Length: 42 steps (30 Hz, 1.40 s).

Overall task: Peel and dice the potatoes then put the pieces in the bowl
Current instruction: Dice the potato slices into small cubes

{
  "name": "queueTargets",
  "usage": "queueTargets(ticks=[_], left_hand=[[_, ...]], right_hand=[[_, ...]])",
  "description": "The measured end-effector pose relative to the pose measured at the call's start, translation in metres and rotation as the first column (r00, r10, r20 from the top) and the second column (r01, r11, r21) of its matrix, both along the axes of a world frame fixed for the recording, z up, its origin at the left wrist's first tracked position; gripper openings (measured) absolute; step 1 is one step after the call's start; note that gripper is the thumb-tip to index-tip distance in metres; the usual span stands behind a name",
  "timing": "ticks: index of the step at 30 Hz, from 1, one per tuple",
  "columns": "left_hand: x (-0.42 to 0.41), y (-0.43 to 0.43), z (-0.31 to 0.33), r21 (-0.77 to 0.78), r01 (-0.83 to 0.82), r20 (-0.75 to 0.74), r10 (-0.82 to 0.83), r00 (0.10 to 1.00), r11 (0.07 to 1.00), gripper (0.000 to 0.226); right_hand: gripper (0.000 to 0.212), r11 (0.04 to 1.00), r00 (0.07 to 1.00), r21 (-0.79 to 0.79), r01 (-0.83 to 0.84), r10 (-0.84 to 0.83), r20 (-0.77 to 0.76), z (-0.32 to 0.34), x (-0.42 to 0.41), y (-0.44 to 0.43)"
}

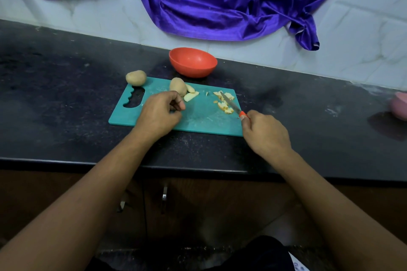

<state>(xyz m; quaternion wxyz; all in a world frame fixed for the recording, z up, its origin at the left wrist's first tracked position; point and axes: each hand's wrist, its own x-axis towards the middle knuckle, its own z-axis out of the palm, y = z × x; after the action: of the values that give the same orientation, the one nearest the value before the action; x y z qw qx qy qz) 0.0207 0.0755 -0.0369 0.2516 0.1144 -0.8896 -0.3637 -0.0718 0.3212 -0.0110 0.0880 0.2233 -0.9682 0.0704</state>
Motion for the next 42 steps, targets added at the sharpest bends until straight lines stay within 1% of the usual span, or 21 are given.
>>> queueTargets(ticks=[2, 6, 7, 9, 12, 14, 16, 18, 21, 23, 24, 26, 28, 30, 32, 35, 37, 38, 40, 42], left_hand=[[0.0, 0.0, 0.0, 0.002, -0.001, 0.006, 0.001, 1.0, 1.0, 0.023], [-0.001, 0.001, 0.001, -0.011, -0.005, 0.006, 0.005, 1.0, 1.0, 0.023], [-0.002, 0.0, 0.0, -0.015, -0.01, 0.003, 0.01, 1.0, 1.0, 0.022], [-0.005, -0.001, 0.0, -0.042, -0.02, 0.003, 0.02, 1.0, 0.999, 0.019], [-0.016, -0.004, 0.007, -0.104, -0.04, 0.041, 0.044, 0.998, 0.994, 0.017], [-0.027, -0.005, 0.013, -0.157, -0.043, 0.055, 0.052, 0.997, 0.987, 0.018], [-0.04, -0.006, 0.019, -0.228, -0.05, 0.067, 0.067, 0.996, 0.972, 0.014], [-0.052, -0.007, 0.022, -0.367, -0.057, 0.119, 0.108, 0.987, 0.929, 0.016], [-0.067, -0.002, 0.026, -0.588, -0.043, 0.213, 0.206, 0.955, 0.808, 0.028], [-0.075, 0.001, 0.026, -0.666, -0.037, 0.237, 0.258, 0.937, 0.745, 0.034], [-0.078, 0.002, 0.026, -0.68, -0.033, 0.249, 0.273, 0.929, 0.733, 0.035], [-0.082, 0.004, 0.027, -0.653, -0.03, 0.286, 0.283, 0.916, 0.757, 0.035], [-0.083, 0.004, 0.031, -0.579, -0.016, 0.34, 0.26, 0.904, 0.815, 0.034], [-0.079, 0.005, 0.034, -0.499, 0.026, 0.378, 0.191, 0.906, 0.866, 0.028], [-0.068, 0.007, 0.032, -0.407, 0.098, 0.384, 0.073, 0.921, 0.908, 0.027], [-0.043, 0.011, 0.021, -0.268, 0.166, 0.323, -0.073, 0.943, 0.949, 0.026], [-0.029, 0.011, 0.012, -0.194, 0.169, 0.242, -0.12, 0.963, 0.966, 0.019], [-0.023, 0.01, 0.008, -0.18, 0.164, 0.193, -0.129, 0.973, 0.97, 0.017], [-0.013, 0.007, 0.0, -0.207, 0.137, 0.1, -0.119, 0.988, 0.969, 0.015], [-0.008, 0.006, -0.006, -0.241, 0.098, 0.05, -0.088, 0.995, 0.966, 0.015]], right_hand=[[0.033, 0.999, 1.0, -0.033, -0.01, 0.01, 0.012, -0.004, 0.001, 0.0], [0.033, 0.976, 0.999, -0.211, -0.046, 0.044, -0.011, -0.011, 0.008, -0.001], [0.033, 0.974, 0.998, -0.219, -0.056, 0.051, -0.027, -0.015, 0.01, -0.002], [0.032, 0.981, 0.996, -0.178, -0.074, 0.062, -0.07, -0.02, 0.013, -0.003], [0.034, 0.99, 0.992, -0.114, -0.087, 0.075, -0.106, -0.024, 0.012, -0.005], [0.034, 0.991, 0.991, -0.105, -0.084, 0.073, -0.109, -0.024, 0.011, -0.004], [0.034, 0.991, 0.99, -0.101, -0.086, 0.073, -0.123, -0.025, 0.012, -0.004], [0.033, 0.991, 0.988, -0.1, -0.091, 0.078, -0.13, -0.025, 0.012, -0.003], [0.034, 0.989, 0.989, -0.113, -0.099, 0.085, -0.122, -0.025, 0.011, -0.002], [0.035, 0.988, 0.989, -0.116, -0.102, 0.088, -0.122, -0.025, 0.01, -0.002], [0.035, 0.988, 0.989, -0.115, -0.104, 0.09, -0.121, -0.025, 0.01, -0.002], [0.034, 0.988, 0.989, -0.111, -0.106, 0.093, -0.119, -0.026, 0.01, -0.002], [0.033, 0.987, 0.988, -0.116, -0.112, 0.098, -0.119, -0.026, 0.009, -0.002], [0.032, 0.986, 0.988, -0.121, -0.116, 0.102, -0.118, -0.025, 0.01, -0.001], [0.032, 0.986, 0.988, -0.121, -0.115, 0.101, -0.114, -0.025, 0.009, -0.001], [0.035, 0.986, 0.989, -0.13, -0.108, 0.094, -0.111, -0.025, 0.01, -0.002], [0.035, 0.986, 0.991, -0.133, -0.103, 0.09, -0.099, -0.025, 0.01, -0.003], [0.035, 0.987, 0.992, -0.129, -0.101, 0.089, -0.094, -0.024, 0.011, -0.003], [0.035, 0.989, 0.992, -0.114, -0.092, 0.081, -0.097, -0.023, 0.013, -0.004], [0.035, 0.99, 0.993, -0.12, -0.073, 0.061, -0.099, -0.022, 0.017, -0.004]])
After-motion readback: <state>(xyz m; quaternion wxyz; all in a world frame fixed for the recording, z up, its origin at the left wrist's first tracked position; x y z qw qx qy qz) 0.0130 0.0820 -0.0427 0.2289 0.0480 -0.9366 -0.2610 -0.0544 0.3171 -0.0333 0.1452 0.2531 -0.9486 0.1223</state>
